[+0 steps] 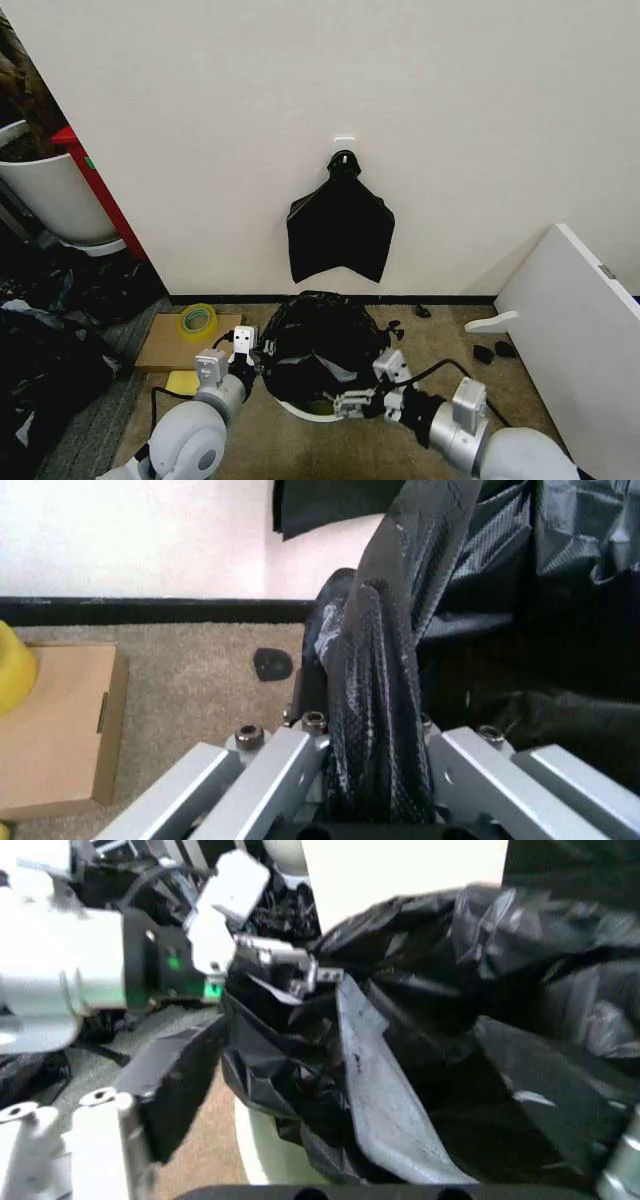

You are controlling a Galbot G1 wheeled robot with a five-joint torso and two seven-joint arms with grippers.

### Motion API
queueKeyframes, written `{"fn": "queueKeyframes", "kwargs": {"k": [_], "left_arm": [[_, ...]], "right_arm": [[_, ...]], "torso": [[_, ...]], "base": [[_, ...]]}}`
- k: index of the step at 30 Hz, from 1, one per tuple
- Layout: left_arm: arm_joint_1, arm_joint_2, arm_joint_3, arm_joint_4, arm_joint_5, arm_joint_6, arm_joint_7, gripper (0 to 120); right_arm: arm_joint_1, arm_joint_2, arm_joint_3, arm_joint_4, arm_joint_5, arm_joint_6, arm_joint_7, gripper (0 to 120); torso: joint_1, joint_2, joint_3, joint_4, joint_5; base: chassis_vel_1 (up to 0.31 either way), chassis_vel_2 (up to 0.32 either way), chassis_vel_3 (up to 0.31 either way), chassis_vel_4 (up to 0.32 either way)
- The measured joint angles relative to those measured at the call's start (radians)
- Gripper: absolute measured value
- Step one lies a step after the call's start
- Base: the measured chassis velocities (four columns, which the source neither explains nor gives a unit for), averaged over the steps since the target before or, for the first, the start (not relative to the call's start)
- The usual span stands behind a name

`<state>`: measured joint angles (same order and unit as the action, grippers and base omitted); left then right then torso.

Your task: Place the garbage bag over the trash bin.

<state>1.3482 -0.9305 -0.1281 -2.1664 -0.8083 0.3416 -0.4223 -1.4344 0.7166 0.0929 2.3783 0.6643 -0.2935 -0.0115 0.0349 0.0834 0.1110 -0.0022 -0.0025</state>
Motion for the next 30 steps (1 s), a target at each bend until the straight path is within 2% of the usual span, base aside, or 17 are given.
{"fn": "queueKeyframes", "kwargs": {"k": [1, 3, 5, 6, 8, 10, 13, 14, 17, 19, 21, 23, 25, 30], "left_arm": [[0.000, 0.000, 0.000, 0.000, 0.000, 0.000, 0.000, 3], [0.010, -0.002, 0.008, -0.002, 0.021, 0.000, 0.004, 3], [0.014, -0.004, 0.012, -0.003, 0.029, -0.001, 0.004, 3], [0.014, -0.004, 0.012, -0.003, 0.029, -0.001, 0.004, 3], [0.015, -0.008, 0.015, -0.007, 0.033, -0.001, 0.004, 3], [0.015, -0.009, 0.016, -0.009, 0.035, -0.001, 0.004, 3], [0.016, -0.009, 0.015, -0.018, 0.039, -0.001, 0.004, 3], [0.016, -0.009, 0.015, -0.018, 0.039, -0.001, 0.004, 3], [0.017, -0.009, 0.015, -0.024, 0.040, -0.002, 0.004, 3], [0.017, -0.009, 0.015, -0.024, 0.040, -0.002, 0.004, 3], [0.018, -0.012, 0.014, -0.026, 0.040, -0.002, 0.004, 3], [0.018, -0.013, 0.013, -0.025, 0.040, -0.002, 0.004, 3], [0.017, -0.014, 0.012, -0.022, 0.040, -0.002, 0.004, 3], [0.006, -0.020, 0.004, -0.010, 0.021, 0.000, -0.003, 3]], "right_arm": [[0.000, 0.000, 0.000, 0.000, 0.000, 0.000, 0.000, 88], [0.017, 0.005, -0.020, -0.029, 0.022, -0.011, 0.008, 77], [0.019, 0.007, -0.029, -0.035, 0.040, -0.023, 0.011, 68], [0.019, 0.007, -0.029, -0.035, 0.040, -0.023, 0.011, 68], [0.024, 0.013, -0.042, -0.037, 0.052, -0.035, 0.025, 58], [0.026, 0.016, -0.044, -0.037, 0.058, -0.038, 0.031, 55], [0.030, 0.023, -0.044, -0.037, 0.090, -0.057, 0.054, 39], [0.030, 0.023, -0.044, -0.037, 0.090, -0.057, 0.054, 39], [0.031, 0.024, -0.043, -0.037, 0.093, -0.065, 0.065, 25], [0.031, 0.024, -0.043, -0.037, 0.093, -0.065, 0.065, 25], [0.032, 0.025, -0.043, -0.034, 0.093, -0.066, 0.072, 12], [0.029, 0.022, -0.041, -0.027, 0.081, -0.066, 0.088, 4], [0.027, 0.022, -0.041, -0.025, 0.076, -0.063, 0.091, 0], [0.012, 0.010, -0.042, -0.023, 0.034, -0.015, 0.083, 0]], "torso": [[0.000, 0.000, 0.000, 0.0000, 0.0000], [0.000, 0.000, 0.000, 0.0000, 0.0000], [0.000, 0.000, 0.000, 0.0000, 0.0001], [0.000, 0.000, 0.000, 0.0000, 0.0001], [0.000, 0.000, 0.000, -0.0001, 0.0000], [0.000, 0.000, 0.000, -0.0001, 0.0001], [0.000, 0.000, 0.000, 0.0000, 0.0000], [0.000, 0.000, 0.000, 0.0000, 0.0000], [0.000, 0.000, 0.000, -0.0001, 0.0000], [0.000, 0.000, 0.000, -0.0001, 0.0000], [0.000, 0.000, 0.000, 0.0000, 0.0001], [0.000, 0.000, 0.000, 0.0000, 0.0000], [0.000, 0.000, 0.000, 0.0000, 0.0000], [0.000, 0.000, 0.000, 0.0000, 0.0001]], "base": [[0.000, 0.000, 0.000, 0.000], [0.000, 0.000, 0.000, 0.000], [0.000, 0.000, 0.000, 0.000], [0.000, 0.000, 0.000, 0.000], [0.000, 0.000, 0.000, 0.000], [0.000, 0.000, 0.000, 0.000], [0.000, 0.000, 0.000, 0.000], [0.000, 0.000, 0.000, 0.000], [0.000, 0.000, 0.000, 0.000], [0.000, 0.000, 0.000, 0.000], [0.000, 0.000, 0.000, 0.000], [0.000, 0.000, 0.000, 0.000], [0.000, 0.000, 0.000, 0.000], [0.000, 0.000, 0.000, 0.000]]}}
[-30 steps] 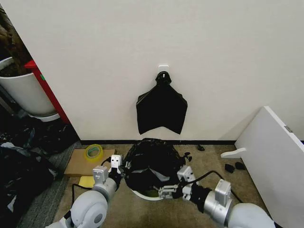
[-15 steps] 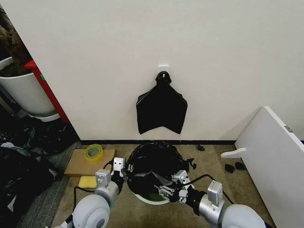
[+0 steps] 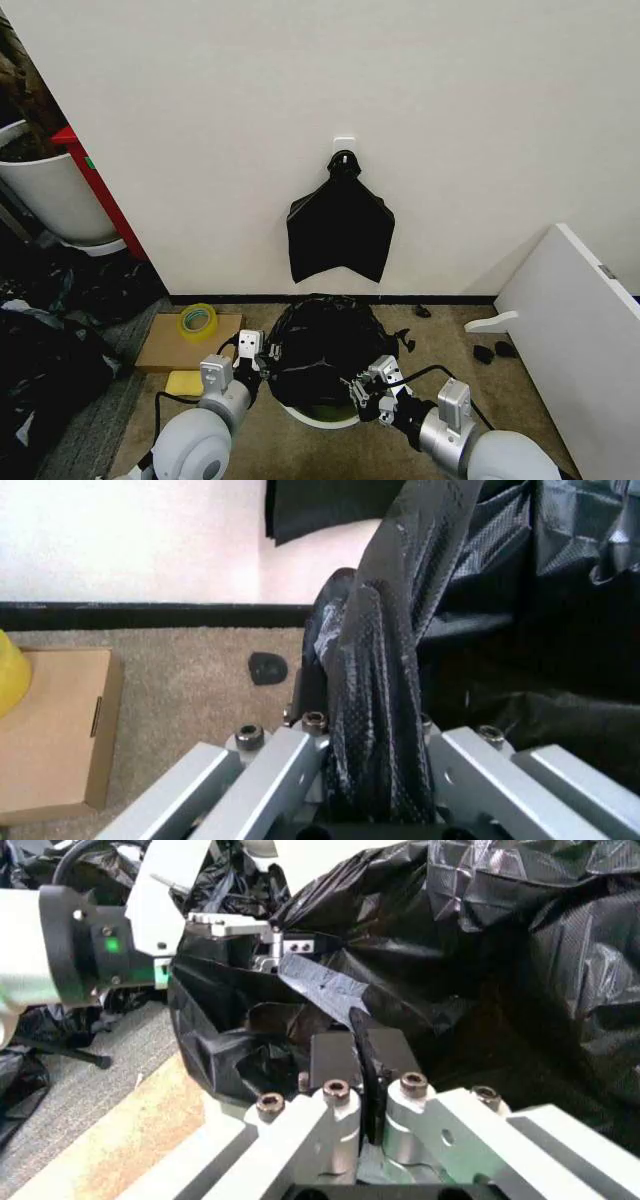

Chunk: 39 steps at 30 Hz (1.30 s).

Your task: Place the garbage bag over the trash bin.

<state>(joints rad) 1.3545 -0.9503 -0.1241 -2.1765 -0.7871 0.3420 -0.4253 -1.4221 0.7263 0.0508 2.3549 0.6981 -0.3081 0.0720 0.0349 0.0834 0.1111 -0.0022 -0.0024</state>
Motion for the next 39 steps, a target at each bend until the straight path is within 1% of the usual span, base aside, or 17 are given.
{"fn": "queueKeyframes", "kwargs": {"k": [3, 5, 6, 7, 9, 10, 12, 13, 16, 17, 21, 26, 30, 31, 35, 37, 39], "left_arm": [[-0.010, -0.001, -0.007, 0.006, -0.024, 0.007, -0.010, 3], [-0.025, -0.001, -0.018, 0.015, -0.070, 0.021, -0.032, 3], [-0.025, -0.001, -0.018, 0.015, -0.070, 0.021, -0.032, 3], [-0.032, -0.001, -0.022, 0.017, -0.088, 0.026, -0.041, 3], [-0.034, 0.000, -0.023, 0.017, -0.094, 0.028, -0.043, 3], [-0.044, 0.002, -0.027, 0.017, -0.116, 0.033, -0.055, 3], [-0.052, 0.008, -0.030, 0.017, -0.133, 0.036, -0.064, 3], [-0.052, 0.008, -0.030, 0.017, -0.133, 0.036, -0.064, 3], [-0.059, 0.012, -0.036, 0.016, -0.165, 0.042, -0.081, 3], [-0.059, 0.012, -0.036, 0.016, -0.165, 0.042, -0.081, 3], [-0.072, 0.013, -0.052, 0.004, -0.239, 0.055, -0.116, 3], [-0.091, 0.012, -0.059, 0.004, -0.282, 0.057, -0.146, 3], [-0.109, 0.011, -0.065, -0.002, -0.351, 0.057, -0.179, 3], [-0.109, 0.011, -0.065, -0.002, -0.351, 0.057, -0.179, 3], [-0.122, 0.018, -0.064, -0.022, -0.422, 0.085, -0.206, 3], [-0.122, 0.019, -0.064, -0.024, -0.430, 0.090, -0.209, 3], [-0.122, 0.022, -0.065, -0.032, -0.460, 0.113, -0.221, 3]], "right_arm": [[-0.014, -0.016, 0.003, 0.006, -0.023, 0.028, -0.027, 0], [-0.038, -0.043, 0.010, 0.015, -0.077, 0.066, -0.073, 0], [-0.038, -0.043, 0.010, 0.015, -0.077, 0.066, -0.073, 0], [-0.058, -0.058, 0.010, 0.016, -0.118, 0.088, -0.095, 0], [-0.062, -0.061, 0.010, 0.016, -0.128, 0.092, -0.100, 0], [-0.092, -0.075, 0.006, 0.015, -0.183, 0.112, -0.131, 0], [-0.118, -0.087, 0.001, 0.007, -0.236, 0.134, -0.165, 0], [-0.118, -0.087, 0.001, 0.007, -0.236, 0.134, -0.165, 0], [-0.131, -0.102, -0.008, -0.020, -0.312, 0.169, -0.200, 0], [-0.131, -0.102, -0.008, -0.020, -0.312, 0.169, -0.200, 0], [-0.120, -0.118, -0.017, -0.071, -0.389, 0.206, -0.234, 0], [-0.104, -0.122, -0.032, -0.102, -0.427, 0.226, -0.254, 0], [-0.077, -0.114, -0.044, -0.173, -0.479, 0.250, -0.257, 0], [-0.077, -0.114, -0.044, -0.173, -0.479, 0.250, -0.257, 0], [-0.063, -0.101, -0.040, -0.231, -0.499, 0.264, -0.249, 0], [-0.061, -0.100, -0.040, -0.236, -0.497, 0.263, -0.246, 0], [-0.052, -0.100, -0.040, -0.259, -0.489, 0.255, -0.233, 0]], "torso": [[0.000, 0.000, 0.000, -0.0001, 0.0000], [0.000, 0.000, 0.000, 0.0000, -0.0002], [0.000, 0.000, 0.000, 0.0000, -0.0002], [0.000, 0.000, 0.000, -0.0001, -0.0002], [0.000, 0.000, 0.000, -0.0001, -0.0002], [0.000, 0.000, 0.000, -0.0001, 0.0000], [0.000, 0.000, 0.000, -0.0002, -0.0001], [0.000, 0.000, 0.000, -0.0002, -0.0001], [0.000, 0.000, 0.000, -0.0001, -0.0001], [0.000, 0.000, 0.000, -0.0001, -0.0001], [0.000, 0.000, 0.000, 0.0000, 0.0000], [0.000, 0.000, 0.000, -0.0001, -0.0001], [0.000, 0.000, 0.000, 0.0000, 0.0000], [0.000, 0.000, 0.000, 0.0000, 0.0000], [0.000, 0.000, 0.000, -0.0002, 0.0001], [0.000, 0.000, 0.000, -0.0002, 0.0001], [0.000, 0.000, 0.000, 0.0000, -0.0001]], "base": [[0.000, 0.000, 0.000, 0.000], [0.000, 0.000, 0.000, 0.000], [0.000, 0.000, 0.000, 0.000], [0.000, 0.000, 0.000, 0.000], [0.000, 0.000, 0.000, 0.000], [0.000, 0.000, 0.000, 0.000], [0.000, 0.000, 0.000, 0.000], [0.000, 0.000, 0.000, 0.000], [0.000, 0.000, 0.000, 0.000], [0.000, 0.000, 0.000, 0.000], [0.000, 0.000, 0.000, 0.000], [0.000, 0.000, 0.000, 0.000], [0.000, 0.000, 0.000, 0.000], [0.000, 0.000, 0.000, 0.000], [0.000, 0.000, 0.000, 0.000], [0.000, 0.000, 0.000, 0.000], [0.000, 0.000, 0.000, 0.000]]}}
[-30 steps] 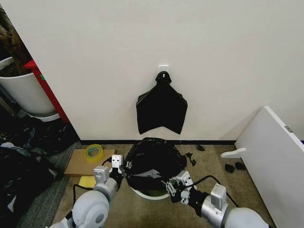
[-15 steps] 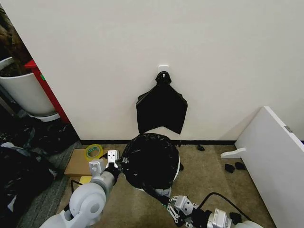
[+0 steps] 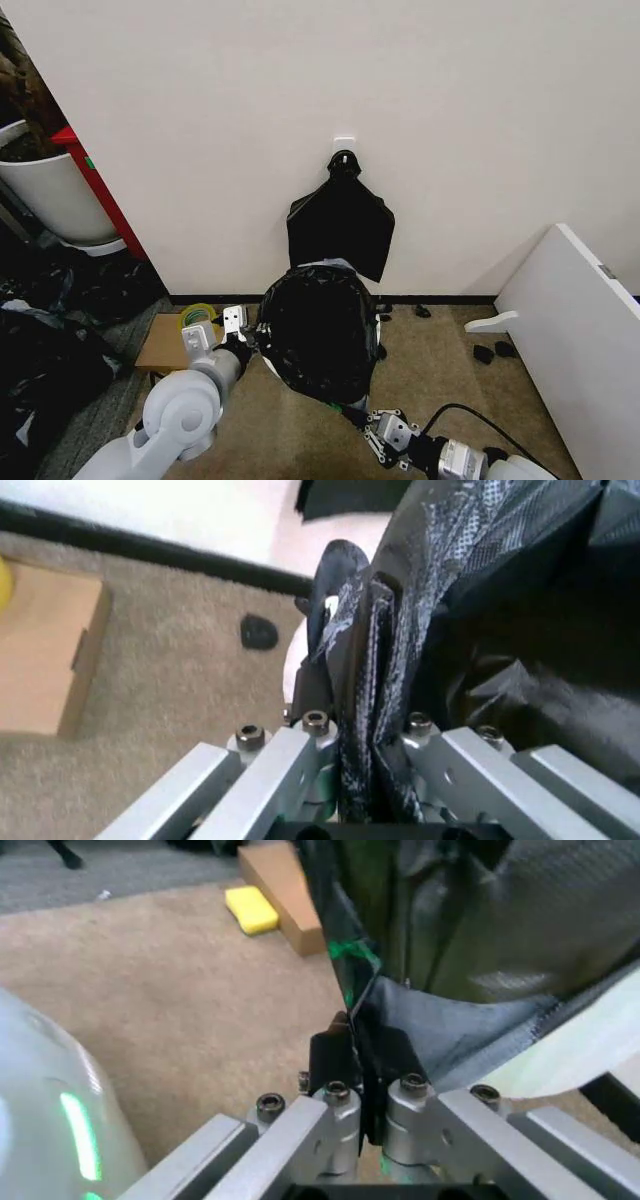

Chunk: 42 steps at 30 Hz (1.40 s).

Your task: Place the garbage bag over the trash bin.

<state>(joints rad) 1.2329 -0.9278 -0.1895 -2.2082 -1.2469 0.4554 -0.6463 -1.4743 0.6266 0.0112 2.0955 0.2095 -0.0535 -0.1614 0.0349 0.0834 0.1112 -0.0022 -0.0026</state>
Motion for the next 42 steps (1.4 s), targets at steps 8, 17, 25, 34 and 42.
{"fn": "queueKeyframes", "kwargs": {"k": [8, 17, 25, 34, 42], "left_arm": [[0.022, 0.013, -0.021, -0.019, -0.046, 0.054, -0.011, 2], [0.037, 0.013, -0.029, -0.020, -0.044, 0.075, -0.011, 2], [0.030, 0.003, -0.043, 0.015, -0.036, 0.049, -0.005, 2], [0.030, 0.008, -0.101, 0.036, -0.047, 0.030, 0.021, 1], [0.049, 0.023, -0.128, 0.052, -0.043, 0.021, 0.077, 1]], "right_arm": [[0.009, 0.000, 0.023, -0.064, -0.004, -0.004, 0.028, 0], [0.004, 0.021, 0.034, -0.098, -0.013, 0.011, 0.029, 0], [-0.026, 0.032, 0.067, -0.056, 0.012, 0.053, 0.065, 18], [-0.133, 0.047, 0.164, -0.028, 0.074, 0.107, 0.072, 49], [-0.290, 0.061, 0.356, 0.068, 0.306, 0.095, 0.011, 76]], "torso": [[0.000, 0.000, 0.000, 0.0000, 0.0000], [0.000, 0.000, 0.000, -0.0001, 0.0001], [0.000, 0.000, 0.000, 0.0000, -0.0002], [0.000, 0.000, 0.000, -0.0001, 0.0002], [0.000, 0.000, 0.000, -0.0004, 0.0001]], "base": [[0.000, 0.000, 0.000, 0.000], [0.000, 0.000, 0.000, 0.000], [0.000, 0.000, 0.000, 0.000], [0.000, 0.000, 0.000, 0.000], [0.000, 0.000, 0.000, 0.000]]}}
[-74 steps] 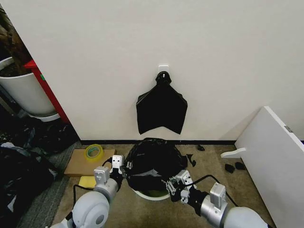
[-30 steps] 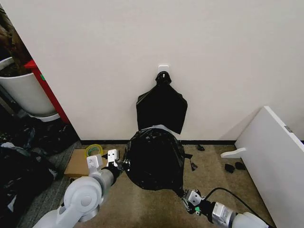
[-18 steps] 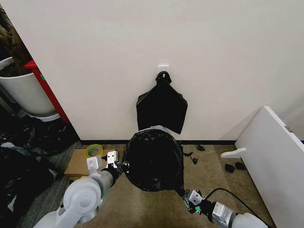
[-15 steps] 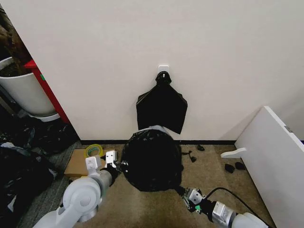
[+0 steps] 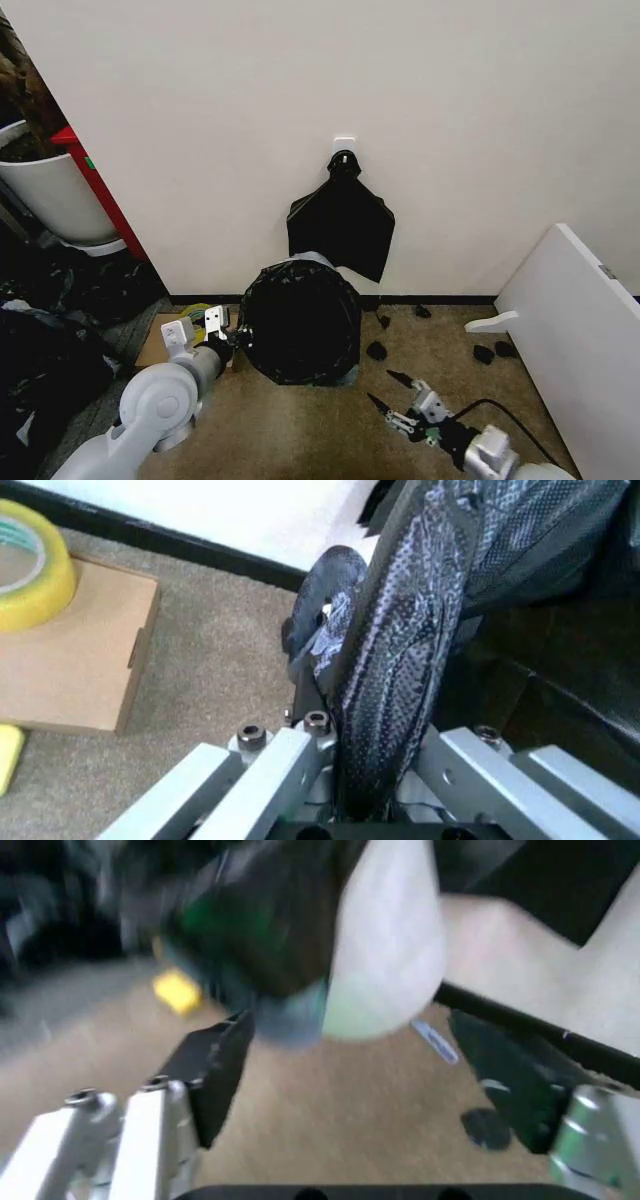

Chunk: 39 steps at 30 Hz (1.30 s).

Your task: Place the garbage bag over the trash bin.

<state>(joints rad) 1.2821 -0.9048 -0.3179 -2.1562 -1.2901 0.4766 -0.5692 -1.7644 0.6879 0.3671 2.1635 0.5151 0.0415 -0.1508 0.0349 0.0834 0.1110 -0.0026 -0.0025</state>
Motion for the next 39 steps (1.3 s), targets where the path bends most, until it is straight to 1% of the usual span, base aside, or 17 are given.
{"fn": "queueKeyframes", "kwargs": {"k": [2, 3, 5, 6, 9, 10, 11, 12, 13, 14, 17, 20, 25, 31, 33, 37, 39], "left_arm": [[0.002, 0.003, -0.002, 0.001, 0.002, 0.000, 0.012, 1], [0.005, 0.007, -0.005, 0.001, 0.003, 0.000, 0.027, 1], [0.008, 0.016, -0.006, 0.004, 0.010, 0.002, 0.060, 1], [0.008, 0.016, -0.006, 0.004, 0.010, 0.002, 0.060, 1], [0.010, 0.042, 0.016, 0.016, 0.070, -0.003, 0.178, 1], [0.010, 0.042, 0.016, 0.016, 0.070, -0.003, 0.178, 1], [0.009, 0.059, 0.036, 0.030, 0.109, -0.017, 0.245, 1], [0.006, 0.074, 0.054, 0.045, 0.134, -0.029, 0.310, 1], [0.003, 0.083, 0.066, 0.058, 0.157, -0.039, 0.357, 1], [0.003, 0.083, 0.066, 0.058, 0.157, -0.039, 0.357, 1], [-0.006, 0.102, 0.086, 0.088, 0.205, -0.063, 0.483, 1], [-0.010, 0.106, 0.091, 0.100, 0.214, -0.076, 0.537, 1], [-0.011, 0.107, 0.092, 0.106, 0.215, -0.079, 0.554, 1], [-0.004, 0.103, 0.091, 0.102, 0.215, -0.082, 0.561, 1], [-0.002, 0.101, 0.090, 0.099, 0.215, -0.083, 0.561, 1], [0.005, 0.099, 0.092, 0.094, 0.227, -0.084, 0.562, 1], [0.006, 0.099, 0.093, 0.092, 0.228, -0.084, 0.562, 1]], "right_arm": [[-0.009, -0.001, 0.021, 0.013, 0.034, -0.005, -0.007, 79], [-0.018, -0.002, 0.054, 0.036, 0.098, -0.021, -0.018, 87], [-0.013, -0.003, 0.105, 0.080, 0.235, -0.067, -0.032, 97], [-0.013, -0.003, 0.105, 0.080, 0.235, -0.067, -0.032, 97], [0.085, 0.000, 0.171, 0.167, 0.564, -0.186, 0.010, 100], [0.085, 0.000, 0.171, 0.167, 0.564, -0.186, 0.010, 100], [0.131, 0.006, 0.191, 0.213, 0.699, -0.235, 0.055, 100], [0.165, 0.009, 0.200, 0.222, 0.754, -0.261, 0.072, 100], [0.186, 0.009, 0.203, 0.212, 0.783, -0.271, 0.075, 100], [0.186, 0.009, 0.203, 0.212, 0.783, -0.271, 0.075, 100], [0.238, 0.011, 0.207, 0.149, 0.879, -0.301, 0.084, 100], [0.258, 0.016, 0.204, 0.123, 0.918, -0.314, 0.082, 100], [0.263, 0.021, 0.192, 0.130, 0.927, -0.330, 0.069, 100], [0.278, 0.019, 0.148, 0.118, 0.882, -0.339, 0.049, 98], [0.285, 0.019, 0.137, 0.118, 0.875, -0.339, 0.049, 94], [0.311, 0.023, 0.100, 0.113, 0.839, -0.339, 0.056, 77], [0.314, 0.024, 0.095, 0.109, 0.834, -0.339, 0.060, 73]], "torso": [[0.000, 0.000, 0.000, 0.0001, -0.0001], [0.000, 0.000, 0.000, 0.0002, -0.0002], [0.000, 0.000, 0.000, 0.0003, -0.0003], [0.000, 0.000, 0.000, 0.0003, -0.0003], [0.000, 0.000, 0.000, 0.0005, 0.0001], [0.000, 0.000, 0.000, 0.0005, 0.0001], [0.000, 0.000, 0.000, 0.0005, -0.0002], [0.000, 0.000, 0.000, 0.0005, -0.0002], [0.000, 0.000, 0.000, 0.0004, -0.0001], [0.000, 0.000, 0.000, 0.0004, -0.0001], [0.000, 0.000, 0.000, 0.0005, 0.0002], [0.000, 0.000, 0.000, 0.0004, 0.0002], [0.000, 0.000, 0.000, 0.0004, 0.0001], [0.000, 0.000, 0.000, 0.0003, 0.0000], [0.000, 0.000, 0.000, 0.0003, -0.0001], [0.000, 0.000, 0.000, 0.0005, -0.0001], [0.000, 0.000, 0.000, 0.0005, -0.0001]], "base": [[0.000, 0.000, 0.000, 0.000], [0.000, 0.000, 0.000, 0.000], [0.000, 0.000, 0.000, 0.000], [0.000, 0.000, 0.000, 0.000], [0.000, 0.000, 0.000, 0.000], [0.000, 0.000, 0.000, 0.000], [0.000, 0.000, 0.000, 0.000], [0.000, 0.000, 0.000, 0.000], [0.000, 0.000, 0.000, 0.000], [0.000, 0.000, 0.000, 0.000], [0.000, 0.000, 0.000, 0.000], [0.000, 0.000, 0.000, 0.000], [0.000, 0.000, 0.000, 0.000], [0.000, 0.000, 0.000, 0.000], [0.000, 0.000, 0.000, 0.000], [0.000, 0.000, 0.000, 0.000], [0.000, 0.000, 0.000, 0.000]]}}
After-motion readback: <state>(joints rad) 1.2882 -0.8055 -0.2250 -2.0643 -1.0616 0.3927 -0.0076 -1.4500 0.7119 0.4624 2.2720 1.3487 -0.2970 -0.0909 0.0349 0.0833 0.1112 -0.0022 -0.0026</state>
